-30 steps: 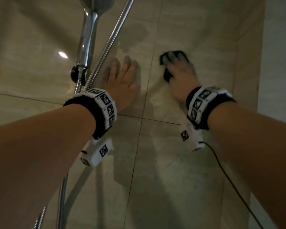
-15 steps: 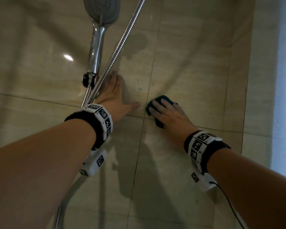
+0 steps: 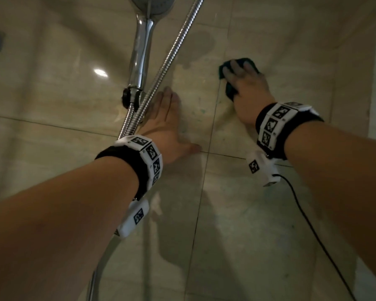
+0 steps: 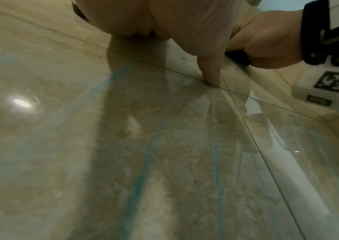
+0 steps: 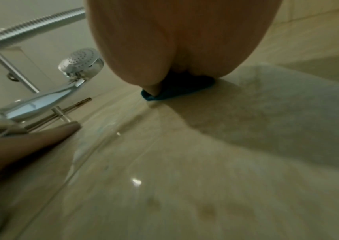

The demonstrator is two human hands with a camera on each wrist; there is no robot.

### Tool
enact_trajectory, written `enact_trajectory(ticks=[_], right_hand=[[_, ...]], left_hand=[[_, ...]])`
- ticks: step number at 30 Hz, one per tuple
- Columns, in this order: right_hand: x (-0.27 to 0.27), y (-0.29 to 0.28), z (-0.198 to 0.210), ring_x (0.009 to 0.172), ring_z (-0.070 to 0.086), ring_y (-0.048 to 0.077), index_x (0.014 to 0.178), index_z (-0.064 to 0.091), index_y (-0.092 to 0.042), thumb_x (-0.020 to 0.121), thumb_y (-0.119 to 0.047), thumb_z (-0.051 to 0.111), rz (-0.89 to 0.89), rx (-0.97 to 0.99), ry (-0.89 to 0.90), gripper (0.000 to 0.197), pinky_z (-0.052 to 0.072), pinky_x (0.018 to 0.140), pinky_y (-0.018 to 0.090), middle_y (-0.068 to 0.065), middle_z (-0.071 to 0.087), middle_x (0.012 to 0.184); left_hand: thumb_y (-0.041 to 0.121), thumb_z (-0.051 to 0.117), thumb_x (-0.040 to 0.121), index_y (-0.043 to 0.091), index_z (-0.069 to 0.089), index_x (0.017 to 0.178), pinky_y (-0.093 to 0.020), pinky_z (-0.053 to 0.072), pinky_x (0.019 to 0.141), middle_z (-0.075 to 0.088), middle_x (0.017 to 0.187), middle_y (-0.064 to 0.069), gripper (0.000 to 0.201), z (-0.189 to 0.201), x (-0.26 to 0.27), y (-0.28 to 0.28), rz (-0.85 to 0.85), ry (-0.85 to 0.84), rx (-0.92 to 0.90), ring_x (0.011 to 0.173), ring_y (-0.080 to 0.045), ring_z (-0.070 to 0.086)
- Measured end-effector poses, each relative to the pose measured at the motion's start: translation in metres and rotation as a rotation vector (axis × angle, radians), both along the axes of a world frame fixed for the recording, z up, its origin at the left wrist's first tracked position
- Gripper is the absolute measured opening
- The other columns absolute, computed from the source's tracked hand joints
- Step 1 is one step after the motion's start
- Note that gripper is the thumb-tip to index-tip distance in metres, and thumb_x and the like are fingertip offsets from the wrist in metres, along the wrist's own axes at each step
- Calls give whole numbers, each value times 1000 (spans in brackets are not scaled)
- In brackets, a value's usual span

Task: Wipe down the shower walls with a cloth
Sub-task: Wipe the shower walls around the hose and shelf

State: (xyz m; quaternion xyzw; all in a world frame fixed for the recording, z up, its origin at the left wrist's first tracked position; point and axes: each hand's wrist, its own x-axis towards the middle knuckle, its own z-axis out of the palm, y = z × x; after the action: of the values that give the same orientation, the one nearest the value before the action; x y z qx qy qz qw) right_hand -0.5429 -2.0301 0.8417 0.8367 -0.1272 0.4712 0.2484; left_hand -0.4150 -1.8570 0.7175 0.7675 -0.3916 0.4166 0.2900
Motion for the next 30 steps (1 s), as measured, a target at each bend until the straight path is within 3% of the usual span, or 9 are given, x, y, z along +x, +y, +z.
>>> enact_trajectory(ticks=[3,6,8,14,18,22,26,30], right_hand=[[5,-6,-31,158,2,24,163,17,-28,96,3,46,58,-71,10,80,6,126,46,-5,5,172],[10,-15,-69,158,-1,21,163,14,-31,97,-5,48,100,-122,72,79,2,125,45,-8,4,172],[10,-22,-95,158,1,22,163,14,-31,96,-9,53,86,-180,109,81,5,125,47,-8,6,172],[-3,-30,-138,156,12,20,160,31,-28,93,-5,61,226,-232,114,77,2,121,42,-6,22,169],[-1,-35,-121,156,15,24,160,29,-27,94,-6,60,197,-258,129,76,8,122,46,-2,23,169],[6,-29,-70,157,8,29,163,18,-26,99,-11,54,88,-172,44,75,12,124,51,2,12,171],[-2,-14,-3,158,0,27,164,12,-25,103,-8,45,17,-16,-9,71,5,126,46,-1,0,173],[6,-3,4,158,-3,25,164,10,-27,105,-9,40,4,50,-80,69,2,126,45,-3,-3,173]], left_hand=[[81,69,73,14,-21,163,-41,-8,129,-29,170,-2,143,-2,2,-2,9,-16,-12,157,-19,-24],[81,68,74,14,-21,162,-36,-12,127,-30,170,-1,142,-3,1,-2,7,-26,-22,157,-19,-25],[81,67,75,14,-21,162,-34,-15,123,-30,170,-1,142,-4,1,-2,2,-27,-21,157,-19,-26],[82,66,75,13,-20,163,-35,-14,125,-29,170,-3,141,-3,3,-1,0,-44,-20,157,-21,-24],[82,65,76,13,-21,162,-34,-16,123,-30,170,-2,140,-4,3,-1,14,-60,-10,157,-21,-25],[82,65,76,15,-23,162,-39,-10,128,-32,169,-1,140,-5,7,0,-4,-53,-2,156,-19,-27],[82,65,76,15,-22,162,-36,-14,125,-31,169,-1,140,-4,7,1,-14,-64,0,156,-19,-27],[84,64,75,14,-22,162,-37,-13,126,-30,170,-2,140,-5,9,-1,3,-77,-2,157,-20,-26]])
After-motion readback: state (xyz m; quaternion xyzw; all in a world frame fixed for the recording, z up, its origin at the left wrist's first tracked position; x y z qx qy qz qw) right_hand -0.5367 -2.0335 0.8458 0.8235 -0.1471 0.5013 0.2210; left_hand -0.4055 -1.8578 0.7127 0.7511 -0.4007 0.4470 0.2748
